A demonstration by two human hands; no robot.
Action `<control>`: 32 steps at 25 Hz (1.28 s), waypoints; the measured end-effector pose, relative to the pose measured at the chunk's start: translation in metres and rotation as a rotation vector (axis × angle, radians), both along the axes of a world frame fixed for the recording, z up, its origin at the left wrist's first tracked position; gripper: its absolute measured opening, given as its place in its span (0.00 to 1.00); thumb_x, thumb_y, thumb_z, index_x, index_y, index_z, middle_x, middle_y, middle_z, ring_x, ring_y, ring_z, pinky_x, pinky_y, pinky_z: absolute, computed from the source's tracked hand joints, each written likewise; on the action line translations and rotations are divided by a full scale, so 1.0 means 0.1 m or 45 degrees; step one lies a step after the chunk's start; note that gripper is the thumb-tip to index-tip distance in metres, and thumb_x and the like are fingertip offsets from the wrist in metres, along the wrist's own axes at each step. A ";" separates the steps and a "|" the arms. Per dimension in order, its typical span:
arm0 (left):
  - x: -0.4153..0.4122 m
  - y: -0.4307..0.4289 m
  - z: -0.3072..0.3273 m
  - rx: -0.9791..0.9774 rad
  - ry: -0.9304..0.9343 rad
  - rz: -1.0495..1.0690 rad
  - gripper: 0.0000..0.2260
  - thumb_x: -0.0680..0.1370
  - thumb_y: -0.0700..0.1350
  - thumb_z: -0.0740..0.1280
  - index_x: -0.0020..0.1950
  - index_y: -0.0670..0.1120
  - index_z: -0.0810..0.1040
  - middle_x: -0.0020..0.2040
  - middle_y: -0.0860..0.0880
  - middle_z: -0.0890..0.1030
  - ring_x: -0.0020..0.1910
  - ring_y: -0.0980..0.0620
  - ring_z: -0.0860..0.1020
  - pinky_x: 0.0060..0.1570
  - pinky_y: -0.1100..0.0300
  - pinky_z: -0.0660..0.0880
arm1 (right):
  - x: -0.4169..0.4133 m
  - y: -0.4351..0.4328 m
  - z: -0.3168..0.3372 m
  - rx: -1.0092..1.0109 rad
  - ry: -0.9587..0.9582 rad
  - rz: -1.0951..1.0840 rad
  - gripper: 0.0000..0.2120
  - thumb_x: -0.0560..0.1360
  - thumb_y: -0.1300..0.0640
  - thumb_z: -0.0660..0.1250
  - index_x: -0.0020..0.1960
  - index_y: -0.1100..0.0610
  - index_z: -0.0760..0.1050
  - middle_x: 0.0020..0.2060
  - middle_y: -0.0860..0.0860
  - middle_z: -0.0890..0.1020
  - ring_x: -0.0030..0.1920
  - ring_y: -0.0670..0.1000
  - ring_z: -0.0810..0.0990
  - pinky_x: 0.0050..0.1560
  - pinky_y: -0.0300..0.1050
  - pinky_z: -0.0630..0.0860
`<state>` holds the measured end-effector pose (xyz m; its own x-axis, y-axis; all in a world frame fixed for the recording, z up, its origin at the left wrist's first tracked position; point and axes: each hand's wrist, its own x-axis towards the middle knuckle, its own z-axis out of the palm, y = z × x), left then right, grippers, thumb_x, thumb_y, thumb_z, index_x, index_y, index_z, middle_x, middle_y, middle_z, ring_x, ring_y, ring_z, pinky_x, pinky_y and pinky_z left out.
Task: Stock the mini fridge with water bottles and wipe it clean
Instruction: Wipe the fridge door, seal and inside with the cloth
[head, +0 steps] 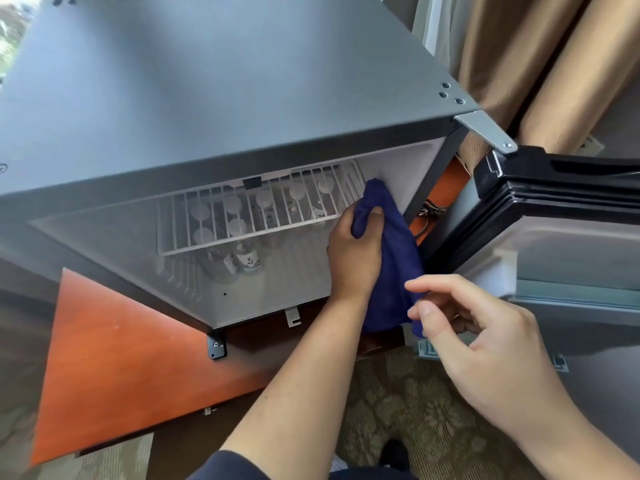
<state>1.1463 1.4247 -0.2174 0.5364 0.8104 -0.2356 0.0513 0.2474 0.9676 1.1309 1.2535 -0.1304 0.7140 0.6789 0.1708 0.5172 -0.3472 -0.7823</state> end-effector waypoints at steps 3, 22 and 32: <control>0.03 0.01 0.22 -0.038 -0.020 0.011 0.07 0.80 0.50 0.68 0.52 0.48 0.83 0.49 0.51 0.86 0.53 0.53 0.83 0.61 0.49 0.79 | -0.01 -0.02 -0.02 -0.010 0.060 -0.002 0.14 0.75 0.62 0.71 0.53 0.43 0.82 0.41 0.42 0.86 0.41 0.49 0.84 0.41 0.42 0.78; -0.03 -0.17 -0.25 -0.062 0.044 -0.084 0.09 0.77 0.54 0.68 0.54 0.52 0.81 0.49 0.51 0.86 0.52 0.52 0.83 0.59 0.48 0.79 | -0.10 0.00 -0.60 -0.245 0.413 -0.120 0.16 0.77 0.57 0.70 0.59 0.38 0.77 0.45 0.41 0.85 0.37 0.45 0.82 0.47 0.47 0.80; -0.07 -0.15 -0.85 -0.336 0.173 -0.090 0.09 0.82 0.47 0.67 0.60 0.48 0.81 0.54 0.48 0.85 0.55 0.51 0.83 0.60 0.55 0.77 | -0.07 0.10 -0.92 -0.369 0.439 -0.108 0.17 0.77 0.57 0.70 0.62 0.39 0.77 0.46 0.36 0.85 0.46 0.38 0.82 0.46 0.30 0.76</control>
<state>1.1395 1.4099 -0.3028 0.5384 0.6735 -0.5066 0.2017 0.4807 0.8534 1.1243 1.2635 -0.2221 0.7508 0.6005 -0.2752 0.2040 -0.6071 -0.7680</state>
